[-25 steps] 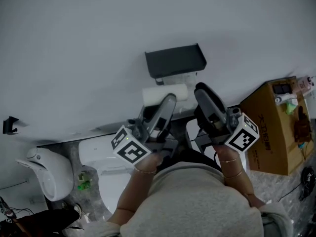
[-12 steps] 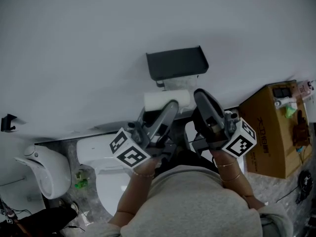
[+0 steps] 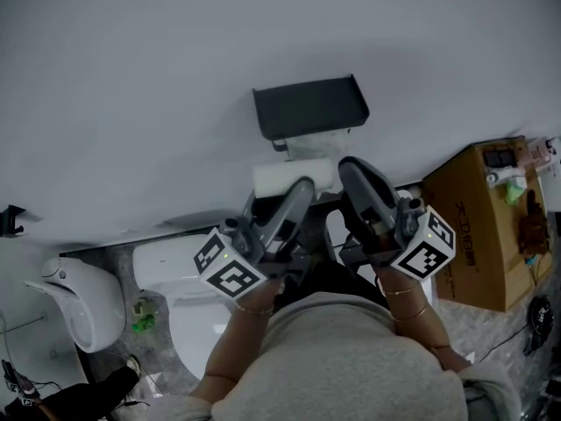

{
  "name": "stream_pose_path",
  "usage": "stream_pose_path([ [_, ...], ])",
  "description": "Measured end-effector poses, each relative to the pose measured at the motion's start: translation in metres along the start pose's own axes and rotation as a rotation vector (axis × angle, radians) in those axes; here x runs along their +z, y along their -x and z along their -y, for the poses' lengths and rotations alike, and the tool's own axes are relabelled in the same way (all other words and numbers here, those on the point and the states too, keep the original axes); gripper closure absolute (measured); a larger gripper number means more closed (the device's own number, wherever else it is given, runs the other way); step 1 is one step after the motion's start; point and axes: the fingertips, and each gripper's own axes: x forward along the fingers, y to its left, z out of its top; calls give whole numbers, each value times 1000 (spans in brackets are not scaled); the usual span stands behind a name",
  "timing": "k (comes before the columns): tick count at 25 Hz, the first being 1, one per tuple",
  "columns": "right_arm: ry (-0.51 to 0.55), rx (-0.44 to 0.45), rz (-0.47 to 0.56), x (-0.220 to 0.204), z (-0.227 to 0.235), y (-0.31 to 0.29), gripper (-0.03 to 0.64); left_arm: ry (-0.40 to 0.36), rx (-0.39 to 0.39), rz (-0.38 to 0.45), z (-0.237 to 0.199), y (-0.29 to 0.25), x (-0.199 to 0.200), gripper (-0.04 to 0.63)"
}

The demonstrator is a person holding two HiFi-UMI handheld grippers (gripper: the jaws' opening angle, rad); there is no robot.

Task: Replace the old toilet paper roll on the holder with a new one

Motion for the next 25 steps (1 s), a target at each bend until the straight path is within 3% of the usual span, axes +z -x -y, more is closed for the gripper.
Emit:
stream_pose_path([
  [8, 3, 16, -5, -2, -1, 1, 612, 15, 14, -10, -3, 3, -5, 387],
  [25, 136, -30, -54, -2, 3, 6, 612, 25, 26, -35, -11, 2, -13, 387],
])
